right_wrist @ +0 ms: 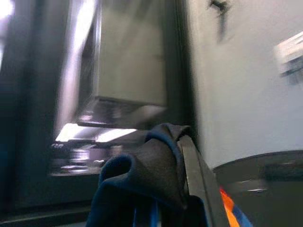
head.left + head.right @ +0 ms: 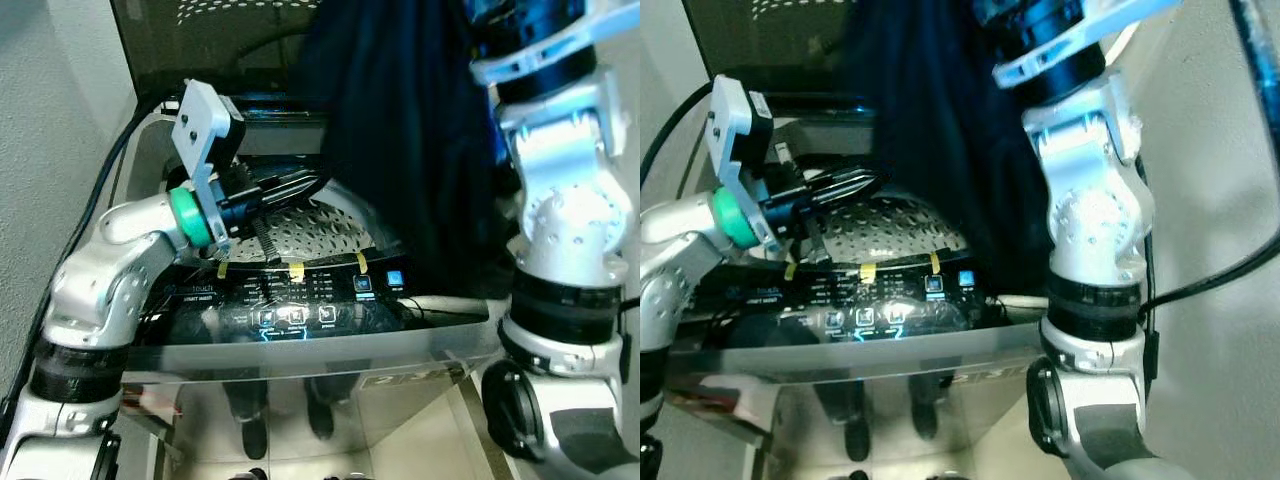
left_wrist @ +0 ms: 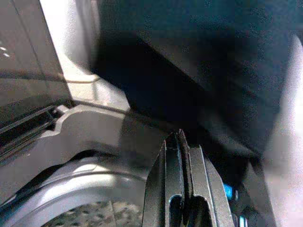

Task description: Clothes washing

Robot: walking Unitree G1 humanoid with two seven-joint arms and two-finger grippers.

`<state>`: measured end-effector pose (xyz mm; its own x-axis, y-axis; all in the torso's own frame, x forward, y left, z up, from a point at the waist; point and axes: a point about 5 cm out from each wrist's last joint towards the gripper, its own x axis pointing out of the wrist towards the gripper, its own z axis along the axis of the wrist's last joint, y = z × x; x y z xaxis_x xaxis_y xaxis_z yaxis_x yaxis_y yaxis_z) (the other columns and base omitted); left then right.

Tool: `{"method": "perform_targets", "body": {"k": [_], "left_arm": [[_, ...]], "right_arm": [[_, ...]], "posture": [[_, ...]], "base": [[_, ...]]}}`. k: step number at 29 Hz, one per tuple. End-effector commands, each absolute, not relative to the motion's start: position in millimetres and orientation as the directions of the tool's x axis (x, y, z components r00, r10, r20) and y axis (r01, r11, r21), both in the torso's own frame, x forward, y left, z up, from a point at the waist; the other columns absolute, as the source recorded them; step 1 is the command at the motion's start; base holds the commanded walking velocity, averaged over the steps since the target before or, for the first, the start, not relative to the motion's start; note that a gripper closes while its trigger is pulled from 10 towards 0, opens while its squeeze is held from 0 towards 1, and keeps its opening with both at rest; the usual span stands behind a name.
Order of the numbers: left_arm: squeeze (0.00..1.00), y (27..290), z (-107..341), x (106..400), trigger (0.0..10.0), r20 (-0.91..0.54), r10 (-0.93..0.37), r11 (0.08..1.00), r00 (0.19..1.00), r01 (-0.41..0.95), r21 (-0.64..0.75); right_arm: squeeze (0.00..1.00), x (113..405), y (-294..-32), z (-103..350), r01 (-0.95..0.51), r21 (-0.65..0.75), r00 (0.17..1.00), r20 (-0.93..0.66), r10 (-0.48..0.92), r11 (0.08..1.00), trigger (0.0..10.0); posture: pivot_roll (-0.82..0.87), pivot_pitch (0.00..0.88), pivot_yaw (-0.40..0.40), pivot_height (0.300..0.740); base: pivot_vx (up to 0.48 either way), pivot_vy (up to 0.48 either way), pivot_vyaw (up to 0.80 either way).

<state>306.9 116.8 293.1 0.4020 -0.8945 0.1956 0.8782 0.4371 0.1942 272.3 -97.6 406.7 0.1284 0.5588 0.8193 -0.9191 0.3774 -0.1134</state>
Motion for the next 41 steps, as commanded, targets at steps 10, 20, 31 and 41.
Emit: {"method": "perform_targets", "body": {"k": [10, 20, 31, 41], "left_arm": [[0.0, 77.1, 284.1, 283.9, 10.0, 0.143, -0.989, 0.059, 0.043, 0.992, 0.11], [0.0, 83.5, 281.0, 294.4, 0.0, 0.166, -0.979, 0.137, 0.118, 0.984, 0.111], [0.0, 92.3, 287.2, 313.6, 0.0, 0.206, -0.936, 0.314, 0.284, 0.941, 0.13], [0.0, 163.8, 333.5, 362.7, 0.0, 0.389, -0.458, 0.888, 0.799, 0.389, 0.246]], "right_arm": [[0.0, 264.3, -86.6, 389.4, -0.96, -0.124, 0.077, 0.747, 0.661, 0.252, 10.0], [0.0, 263.9, -90.4, 386.0, -0.967, -0.09, 0.091, 0.75, 0.656, 0.237, 10.0], [0.0, 263.5, -91.0, 384.3, -0.959, -0.076, 0.12, 0.762, 0.637, 0.271, 10.0], [0.0, 282.1, -94.9, 372.1, -0.886, -0.05, 0.285, 0.726, 0.626, 0.461, 10.0]], "posture": [[0.02, 0.083, -0.001, 0.74], [0.03, 0.078, -0.006, 0.74], [0.03, 0.075, -0.002, 0.74], [0.03, 0.084, 0.0, 0.74]], "base": [[0.0, 0.0, 0.0], [0.0, 0.0, 0.0], [0.0, 0.0, 0.0], [0.0, 0.0, 0.0]]}}
